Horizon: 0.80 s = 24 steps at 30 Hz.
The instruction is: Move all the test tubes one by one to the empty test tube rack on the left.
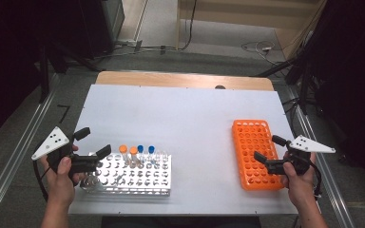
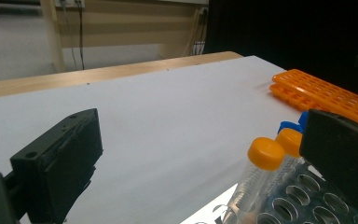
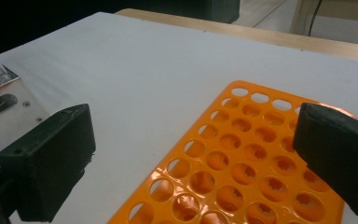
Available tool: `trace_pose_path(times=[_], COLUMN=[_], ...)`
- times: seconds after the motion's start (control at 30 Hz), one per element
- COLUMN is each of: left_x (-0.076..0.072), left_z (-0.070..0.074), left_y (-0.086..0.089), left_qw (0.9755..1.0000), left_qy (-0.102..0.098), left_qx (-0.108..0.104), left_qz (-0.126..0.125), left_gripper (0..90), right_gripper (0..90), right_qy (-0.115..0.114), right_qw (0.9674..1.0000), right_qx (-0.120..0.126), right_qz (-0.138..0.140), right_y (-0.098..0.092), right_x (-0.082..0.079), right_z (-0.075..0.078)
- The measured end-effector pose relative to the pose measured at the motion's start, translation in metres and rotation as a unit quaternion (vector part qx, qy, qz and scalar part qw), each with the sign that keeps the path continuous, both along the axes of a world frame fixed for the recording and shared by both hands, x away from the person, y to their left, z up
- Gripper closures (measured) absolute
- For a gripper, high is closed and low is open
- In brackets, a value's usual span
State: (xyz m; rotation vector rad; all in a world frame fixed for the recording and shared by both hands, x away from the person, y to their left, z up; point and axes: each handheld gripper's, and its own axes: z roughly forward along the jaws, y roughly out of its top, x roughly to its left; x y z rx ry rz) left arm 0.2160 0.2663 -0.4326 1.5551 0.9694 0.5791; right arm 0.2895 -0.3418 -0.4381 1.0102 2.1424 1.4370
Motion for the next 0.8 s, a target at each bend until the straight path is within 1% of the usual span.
trace_pose_path(times=[0.1, 0.23, 0.4, 0.53, 0.6, 0.67, 0.73, 0.77, 0.8], left_x=[-0.001, -0.002, 0.000, 0.001, 0.001, 0.000, 0.000, 0.001, 0.001], left_z=[-0.001, -0.002, -0.005, -0.006, -0.006, -0.006, -0.008, -0.009, -0.010], left_y=[0.002, 0.004, -0.002, -0.008, -0.009, -0.008, -0.006, -0.006, -0.006], left_qw=[1.0000, 0.9997, 0.9998, 0.9998, 0.9998, 0.9998, 0.9997, 0.9995, 0.9995], left_qy=[-0.003, -0.009, -0.001, 0.000, 0.000, -0.002, -0.004, -0.003, -0.002], left_qx=[-0.006, -0.023, -0.012, -0.008, -0.006, -0.006, -0.019, -0.026, -0.025], left_qz=[-0.002, -0.007, -0.014, -0.020, -0.019, -0.020, -0.018, -0.019, -0.018], left_gripper=[0.0, 0.0, 0.0, 0.0, 0.0, 0.0, 0.0, 0.0, 0.0], right_gripper=[0.0, 0.0, 0.0, 0.0, 0.0, 0.0, 0.0, 0.0, 0.0], right_qy=[-0.002, -0.003, 0.000, 0.001, 0.000, 0.000, -0.005, -0.006, -0.005], right_qw=[0.9999, 0.9997, 0.9996, 0.9996, 0.9996, 0.9995, 0.9995, 0.9994, 0.9990], right_qx=[0.009, 0.021, 0.027, 0.025, 0.020, 0.028, 0.020, 0.026, 0.035], right_qz=[-0.004, -0.008, -0.009, -0.013, -0.018, -0.017, -0.024, -0.024, -0.027], right_y=[-0.008, -0.018, -0.028, -0.030, -0.030, -0.031, -0.032, -0.034, -0.035], right_x=[0.001, 0.002, 0.006, 0.008, 0.008, 0.007, 0.007, 0.007, 0.007], right_z=[-0.002, -0.007, -0.013, -0.015, -0.016, -0.016, -0.016, -0.016, -0.015])
